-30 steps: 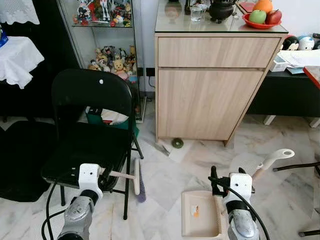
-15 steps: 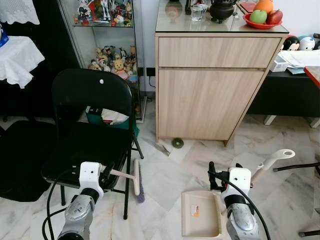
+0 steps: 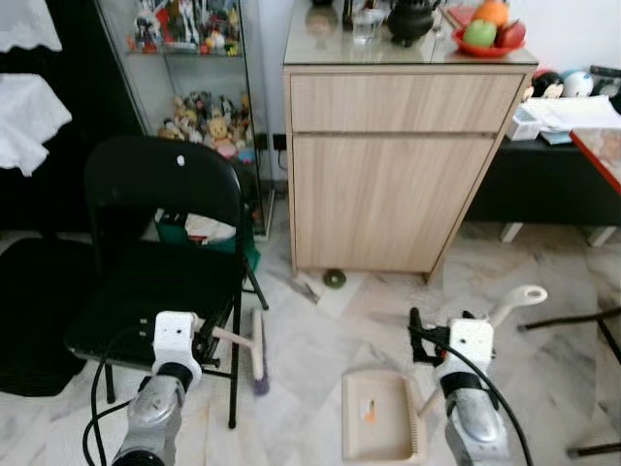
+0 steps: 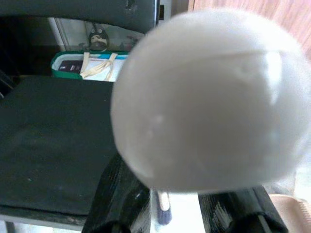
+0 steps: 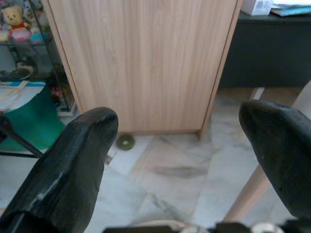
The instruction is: Sweep floor
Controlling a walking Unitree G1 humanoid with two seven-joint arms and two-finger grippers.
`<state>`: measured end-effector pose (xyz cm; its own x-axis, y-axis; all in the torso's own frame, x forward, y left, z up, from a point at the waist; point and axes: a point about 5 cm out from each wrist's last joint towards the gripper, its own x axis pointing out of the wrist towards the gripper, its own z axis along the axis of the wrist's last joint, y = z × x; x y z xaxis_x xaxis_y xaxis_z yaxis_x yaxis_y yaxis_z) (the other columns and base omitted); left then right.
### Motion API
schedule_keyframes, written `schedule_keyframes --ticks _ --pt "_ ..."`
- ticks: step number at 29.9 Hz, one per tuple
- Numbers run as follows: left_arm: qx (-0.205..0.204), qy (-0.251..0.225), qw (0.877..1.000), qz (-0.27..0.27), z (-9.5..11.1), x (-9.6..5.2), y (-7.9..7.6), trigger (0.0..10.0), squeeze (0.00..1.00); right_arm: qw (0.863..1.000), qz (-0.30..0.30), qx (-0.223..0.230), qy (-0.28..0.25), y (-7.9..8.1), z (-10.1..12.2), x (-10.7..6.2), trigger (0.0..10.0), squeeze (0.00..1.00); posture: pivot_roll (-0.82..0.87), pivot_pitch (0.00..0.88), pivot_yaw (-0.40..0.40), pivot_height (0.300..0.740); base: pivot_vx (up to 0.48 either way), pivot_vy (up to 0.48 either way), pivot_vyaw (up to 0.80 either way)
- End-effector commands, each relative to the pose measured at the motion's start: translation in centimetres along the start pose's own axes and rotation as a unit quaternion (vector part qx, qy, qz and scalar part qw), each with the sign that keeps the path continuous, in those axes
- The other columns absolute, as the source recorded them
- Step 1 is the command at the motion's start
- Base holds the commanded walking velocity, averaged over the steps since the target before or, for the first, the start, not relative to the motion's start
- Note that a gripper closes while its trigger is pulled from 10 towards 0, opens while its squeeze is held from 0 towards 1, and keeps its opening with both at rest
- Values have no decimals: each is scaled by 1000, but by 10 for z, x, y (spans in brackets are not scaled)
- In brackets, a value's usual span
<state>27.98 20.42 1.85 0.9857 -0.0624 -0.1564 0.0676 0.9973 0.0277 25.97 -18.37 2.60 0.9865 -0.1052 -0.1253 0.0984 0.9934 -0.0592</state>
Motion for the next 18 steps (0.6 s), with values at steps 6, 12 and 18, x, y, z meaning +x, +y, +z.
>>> schedule_keyframes --ticks 6,12,18 --pt "4 -3 1000 6 1 0 2 10000 0 1000 9 10 -3 4 4 2 10000 0 -59 22 6 740 0 -171 0" --pt "2 1 1000 12 0 -1 4 10000 0 1000 22 13 -4 9 6 4 10000 0 -57 20 7 740 0 0 0" --pt "5 5 1000 21 -1 -1 6 10000 0 999 41 16 -13 15 11 6 10000 0 -58 19 9 740 0 0 0"
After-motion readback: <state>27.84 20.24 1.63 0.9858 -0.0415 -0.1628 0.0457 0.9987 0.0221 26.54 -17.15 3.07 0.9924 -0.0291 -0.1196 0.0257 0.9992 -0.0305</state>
